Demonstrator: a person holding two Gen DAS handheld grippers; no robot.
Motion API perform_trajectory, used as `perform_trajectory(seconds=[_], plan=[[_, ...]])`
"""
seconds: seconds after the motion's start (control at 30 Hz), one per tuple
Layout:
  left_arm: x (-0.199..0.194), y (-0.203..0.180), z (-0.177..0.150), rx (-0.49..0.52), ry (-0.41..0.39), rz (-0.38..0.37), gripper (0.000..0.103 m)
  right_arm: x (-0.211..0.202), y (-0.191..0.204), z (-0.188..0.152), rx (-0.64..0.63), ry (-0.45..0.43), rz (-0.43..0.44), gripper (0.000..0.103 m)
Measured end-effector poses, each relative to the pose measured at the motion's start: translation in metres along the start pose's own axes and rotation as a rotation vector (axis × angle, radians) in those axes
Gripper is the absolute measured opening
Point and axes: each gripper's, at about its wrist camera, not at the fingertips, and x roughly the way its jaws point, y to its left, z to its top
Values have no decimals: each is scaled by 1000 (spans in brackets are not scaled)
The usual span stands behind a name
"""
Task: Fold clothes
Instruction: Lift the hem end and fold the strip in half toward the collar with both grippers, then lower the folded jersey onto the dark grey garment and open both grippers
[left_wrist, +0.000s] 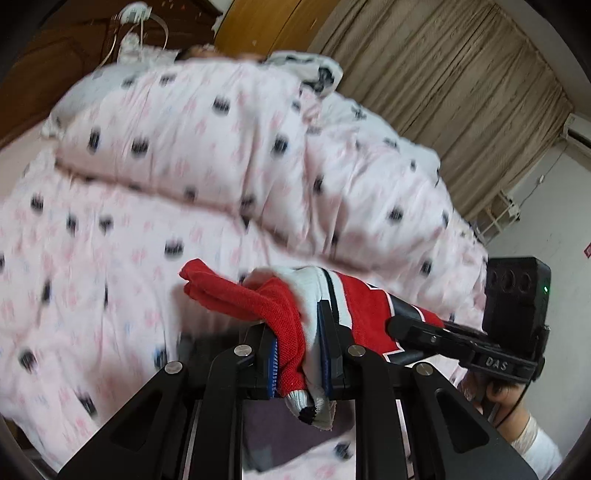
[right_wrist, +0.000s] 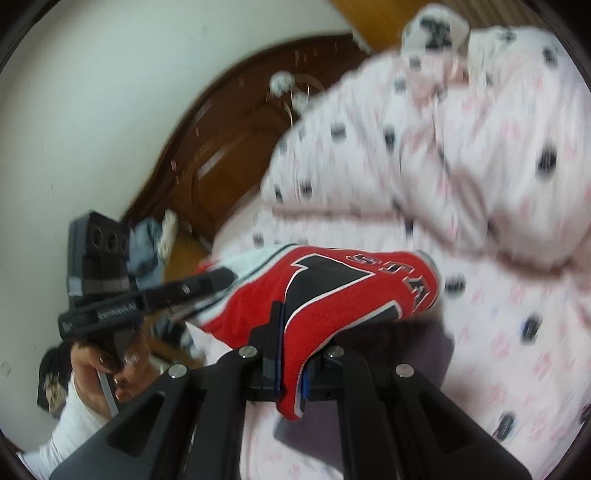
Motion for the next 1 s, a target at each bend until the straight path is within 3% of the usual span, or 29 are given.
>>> perform_trajectory(seconds=[0.27,0.6,0.63,0.77,0.93,1.0], plan=[[10,11,-93,-49,-6,-32,15,13,-12,-87,-3,88,-3,8],[41,30,-140,-156,56,-34,20,34,-55,-132,151,167,-53,10],[41,33,-141,-166,56,-28,24,35,-58,-134,161,168,-53,15],[38,42,-145,-205,55,-7,52,31,-64,-139,173,165,-52,17],[29,48,-155,-196,46,56,56,21,-57,-142,130,176,-91,23],[23,47,-159,-180,33,99,56,16,-52,-145,101,177,-139,33]])
